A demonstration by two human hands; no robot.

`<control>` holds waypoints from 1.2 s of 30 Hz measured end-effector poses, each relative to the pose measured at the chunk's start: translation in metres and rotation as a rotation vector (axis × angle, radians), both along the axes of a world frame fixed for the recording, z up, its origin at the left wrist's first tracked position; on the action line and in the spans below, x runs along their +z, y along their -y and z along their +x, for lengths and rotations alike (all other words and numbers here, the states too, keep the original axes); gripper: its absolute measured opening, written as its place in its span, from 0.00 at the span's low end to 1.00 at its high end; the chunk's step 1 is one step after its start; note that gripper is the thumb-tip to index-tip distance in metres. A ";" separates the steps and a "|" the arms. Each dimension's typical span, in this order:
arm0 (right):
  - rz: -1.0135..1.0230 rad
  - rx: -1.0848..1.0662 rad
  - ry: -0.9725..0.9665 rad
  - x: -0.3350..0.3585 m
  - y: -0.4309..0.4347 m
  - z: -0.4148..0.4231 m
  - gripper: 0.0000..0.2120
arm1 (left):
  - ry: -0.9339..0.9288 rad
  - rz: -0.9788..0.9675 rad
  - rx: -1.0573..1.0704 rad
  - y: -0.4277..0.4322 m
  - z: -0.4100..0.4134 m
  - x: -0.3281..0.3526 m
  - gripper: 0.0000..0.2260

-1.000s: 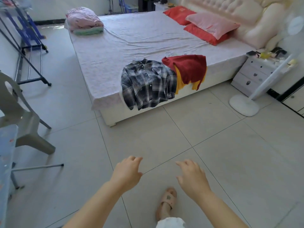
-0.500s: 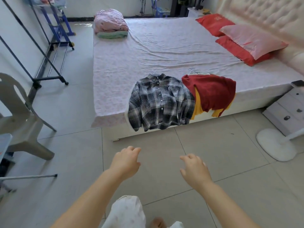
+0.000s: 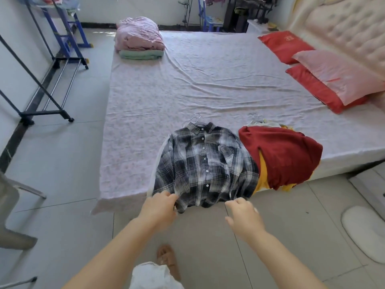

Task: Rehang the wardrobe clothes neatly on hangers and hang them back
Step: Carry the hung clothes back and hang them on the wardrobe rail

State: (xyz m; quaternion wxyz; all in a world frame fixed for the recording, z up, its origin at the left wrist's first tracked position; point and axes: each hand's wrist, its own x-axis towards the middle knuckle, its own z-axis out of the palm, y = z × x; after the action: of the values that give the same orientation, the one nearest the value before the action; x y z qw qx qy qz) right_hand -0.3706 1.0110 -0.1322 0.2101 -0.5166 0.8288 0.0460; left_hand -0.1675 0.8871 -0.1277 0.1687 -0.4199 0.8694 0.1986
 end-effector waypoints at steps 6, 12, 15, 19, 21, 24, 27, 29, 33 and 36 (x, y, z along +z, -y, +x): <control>-0.053 0.014 0.029 0.008 0.104 -0.041 0.19 | -0.041 -0.025 0.042 0.101 -0.045 0.008 0.19; -0.019 0.110 0.050 0.000 0.204 -0.096 0.20 | -0.081 0.009 0.148 0.180 -0.089 0.000 0.22; 0.035 0.185 0.069 -0.012 0.264 -0.128 0.20 | -0.057 0.008 0.199 0.222 -0.114 -0.006 0.21; 0.114 0.256 0.139 -0.034 0.346 -0.176 0.20 | -0.021 0.072 0.314 0.274 -0.153 -0.018 0.23; 0.147 0.295 0.151 -0.051 0.386 -0.200 0.21 | 0.002 0.088 0.348 0.297 -0.174 -0.027 0.24; 0.195 0.336 0.146 -0.084 0.446 -0.232 0.20 | 0.001 0.105 0.396 0.328 -0.204 -0.047 0.24; 0.240 0.363 0.142 -0.121 0.498 -0.254 0.20 | 0.006 0.120 0.458 0.350 -0.224 -0.068 0.24; 0.271 0.402 0.138 -0.147 0.528 -0.262 0.20 | 0.020 0.141 0.478 0.358 -0.230 -0.084 0.24; 0.313 0.421 0.142 -0.196 0.574 -0.272 0.20 | 0.029 0.184 0.543 0.371 -0.231 -0.112 0.23; 0.320 0.411 0.141 -0.227 0.594 -0.275 0.22 | -0.004 0.226 0.627 0.384 -0.232 -0.128 0.23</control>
State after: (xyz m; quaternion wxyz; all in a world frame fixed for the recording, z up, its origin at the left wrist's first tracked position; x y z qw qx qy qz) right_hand -0.6457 0.4173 -0.3596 0.3328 -0.6362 0.6719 0.1819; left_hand -0.3996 0.5036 -0.2557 0.1431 -0.6452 0.6707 0.3367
